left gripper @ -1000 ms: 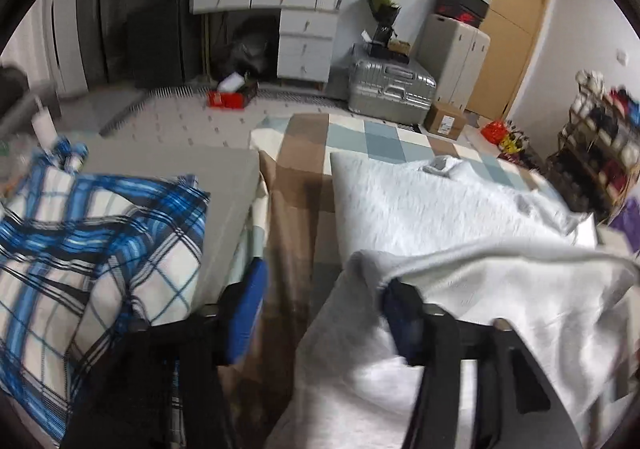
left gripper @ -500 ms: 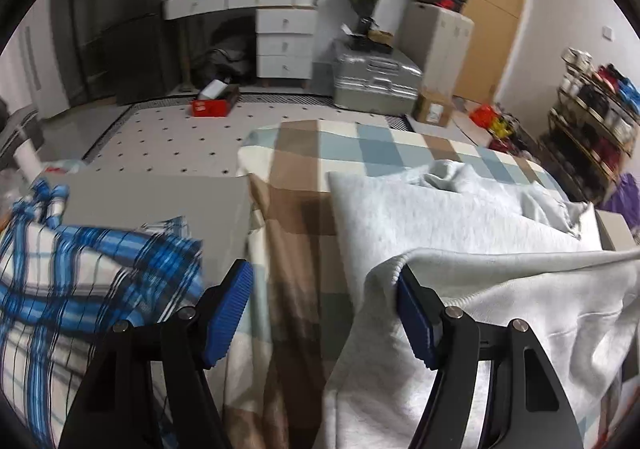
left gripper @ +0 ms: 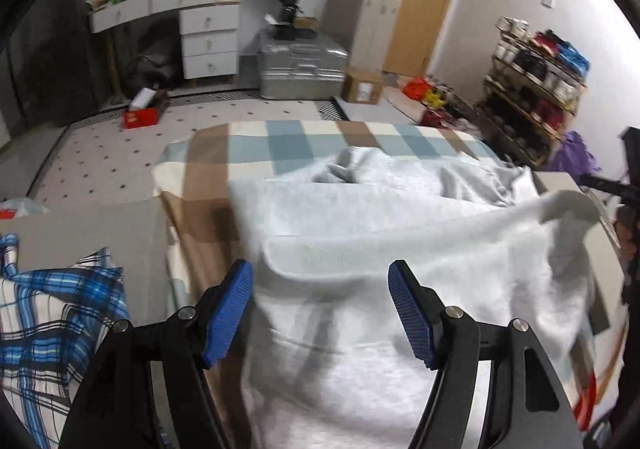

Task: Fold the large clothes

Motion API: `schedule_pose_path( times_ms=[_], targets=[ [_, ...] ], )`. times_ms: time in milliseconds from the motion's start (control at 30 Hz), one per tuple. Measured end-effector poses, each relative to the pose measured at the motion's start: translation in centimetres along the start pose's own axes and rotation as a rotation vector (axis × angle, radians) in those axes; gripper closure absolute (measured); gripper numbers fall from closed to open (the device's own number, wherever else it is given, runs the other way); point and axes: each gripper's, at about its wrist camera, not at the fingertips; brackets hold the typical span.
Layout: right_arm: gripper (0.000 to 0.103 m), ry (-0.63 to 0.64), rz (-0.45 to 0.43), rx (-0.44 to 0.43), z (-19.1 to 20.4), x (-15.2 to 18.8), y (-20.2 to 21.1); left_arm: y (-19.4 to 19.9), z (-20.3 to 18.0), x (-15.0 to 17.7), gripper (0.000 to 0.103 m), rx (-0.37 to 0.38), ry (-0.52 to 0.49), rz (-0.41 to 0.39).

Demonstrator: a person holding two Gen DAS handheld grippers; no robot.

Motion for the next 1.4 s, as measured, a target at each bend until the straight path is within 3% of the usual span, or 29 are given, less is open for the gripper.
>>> schedule_pose_path(
  times_ms=[67,167,267,367,533,733,833,967,1067,1167,1300,1400],
  targets=[
    [0.016,-0.048,0.008,-0.003,-1.0,0.6,0.3,-0.1,1.2,0.5,0.037,0.05,0.064,0.001],
    [0.016,-0.027,0.072,-0.141,-1.4,3.1,0.0,-0.6,2.0,1.7,0.037,0.134,0.114,0.026],
    [0.016,0.036,0.071,-0.18,-0.7,6.1,0.4,-1.8,1.7,2.9,0.037,0.105,0.099,0.066],
    [0.016,0.076,0.091,-0.122,-0.2,7.8,-0.5,-2.8,1.1,3.3,0.037,0.056,0.085,0.089],
    [0.017,0.177,0.148,0.026,0.8,8.1,-3.2,-3.2,-0.2,2.8,0.038,-0.074,0.04,0.013],
    [0.022,0.196,0.111,-0.043,0.7,7.2,-4.0,-3.9,0.6,2.0,0.085,-0.045,0.063,-0.019],
    [0.021,0.176,0.123,-0.067,-0.1,7.7,-3.1,-3.8,1.0,2.5,0.085,-0.032,0.08,-0.017],
    [0.017,0.245,0.091,-0.029,1.3,8.8,-1.6,-3.6,0.5,2.7,0.083,-0.042,0.064,-0.006],
    [0.017,0.344,0.092,0.044,2.9,9.4,-1.9,-4.1,0.2,2.6,0.068,-0.057,0.054,0.016],
    [0.018,0.4,0.044,0.146,3.9,9.2,-2.7,-4.3,0.1,2.6,0.066,-0.068,0.053,0.018],
    [0.019,0.217,-0.064,0.218,2.0,6.6,-2.8,-4.4,0.3,2.7,0.066,-0.083,0.061,0.011],
    [0.019,0.063,-0.046,0.166,-0.1,5.6,-3.3,-4.5,1.0,2.7,0.066,-0.085,0.09,0.012]
  ],
)
Point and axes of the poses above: each gripper's, at about its wrist camera, not at the fingertips, and y roughly against the way its jaws point, z to its left, x to its underside, and after that the axes turned 1 degree about z, right-handed
